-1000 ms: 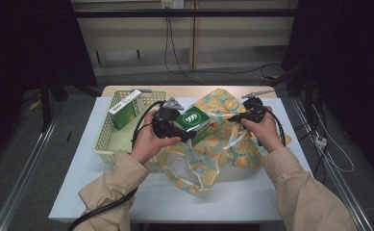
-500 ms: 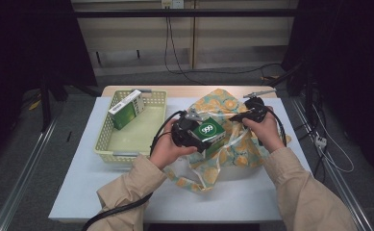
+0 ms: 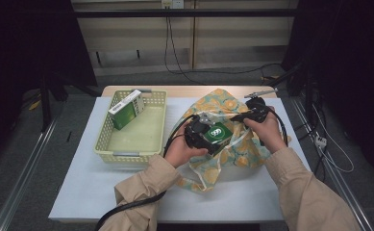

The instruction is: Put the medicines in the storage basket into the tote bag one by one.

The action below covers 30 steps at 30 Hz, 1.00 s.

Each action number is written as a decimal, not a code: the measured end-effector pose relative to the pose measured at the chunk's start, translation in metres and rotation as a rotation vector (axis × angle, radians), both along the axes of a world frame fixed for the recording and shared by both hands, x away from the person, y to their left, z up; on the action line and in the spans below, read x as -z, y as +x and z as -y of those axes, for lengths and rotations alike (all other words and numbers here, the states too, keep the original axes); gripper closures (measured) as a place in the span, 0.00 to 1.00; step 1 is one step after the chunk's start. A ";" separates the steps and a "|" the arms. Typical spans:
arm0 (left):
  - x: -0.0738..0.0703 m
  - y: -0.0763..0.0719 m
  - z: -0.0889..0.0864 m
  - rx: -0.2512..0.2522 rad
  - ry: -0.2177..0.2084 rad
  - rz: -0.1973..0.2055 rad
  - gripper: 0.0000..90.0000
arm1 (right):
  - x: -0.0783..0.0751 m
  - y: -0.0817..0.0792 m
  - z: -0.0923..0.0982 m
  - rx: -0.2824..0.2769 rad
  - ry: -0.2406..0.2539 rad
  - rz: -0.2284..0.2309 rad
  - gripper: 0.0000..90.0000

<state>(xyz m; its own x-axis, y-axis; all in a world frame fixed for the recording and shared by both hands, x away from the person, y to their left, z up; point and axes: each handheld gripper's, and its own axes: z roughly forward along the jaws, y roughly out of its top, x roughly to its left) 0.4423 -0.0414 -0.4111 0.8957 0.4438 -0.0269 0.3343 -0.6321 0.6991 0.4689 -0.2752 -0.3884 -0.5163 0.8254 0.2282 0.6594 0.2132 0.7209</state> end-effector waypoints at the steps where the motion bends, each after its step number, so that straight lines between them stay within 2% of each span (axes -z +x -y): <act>1: 0.002 0.002 0.000 0.013 -0.020 -0.003 0.18 | 0.001 0.000 0.000 0.003 0.000 -0.002 1.00; 4: 0.003 0.007 0.001 0.005 -0.027 0.001 0.18 | 0.003 0.001 0.002 0.008 -0.001 -0.005 1.00; 5: 0.003 0.007 0.002 -0.016 -0.012 0.011 0.18 | 0.004 0.001 0.002 0.015 0.001 -0.003 1.00; 6: 0.003 0.009 0.003 -0.007 -0.016 0.008 0.18 | 0.005 0.001 0.003 0.017 0.002 -0.003 1.00; 7: 0.003 0.011 0.004 -0.010 -0.002 0.016 0.18 | 0.005 0.001 0.003 0.013 0.003 -0.005 1.00; 14: 0.004 0.030 0.010 -0.043 0.007 0.035 0.18 | 0.004 -0.001 0.001 0.010 0.007 -0.001 1.00; 19: 0.007 0.043 0.014 -0.082 -0.012 0.038 0.18 | 0.003 -0.001 0.000 0.014 0.014 0.006 1.00; 21: 0.007 0.047 0.016 -0.085 -0.007 0.042 0.18 | 0.003 0.000 0.000 0.021 0.013 0.011 1.00; 27: 0.008 0.053 0.020 -0.112 -0.013 0.052 0.17 | 0.001 -0.001 0.003 0.020 0.020 0.023 1.00; 30: 0.009 0.054 0.022 -0.130 -0.034 0.041 0.16 | 0.000 -0.001 0.003 0.022 0.018 0.024 1.00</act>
<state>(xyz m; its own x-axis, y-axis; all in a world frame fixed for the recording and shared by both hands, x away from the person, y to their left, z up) 0.4966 -0.0633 -0.4205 0.8314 0.5557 -0.0087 0.3825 -0.5608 0.7343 0.4674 -0.2786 -0.3883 -0.5031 0.8328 0.2309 0.6466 0.1854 0.7400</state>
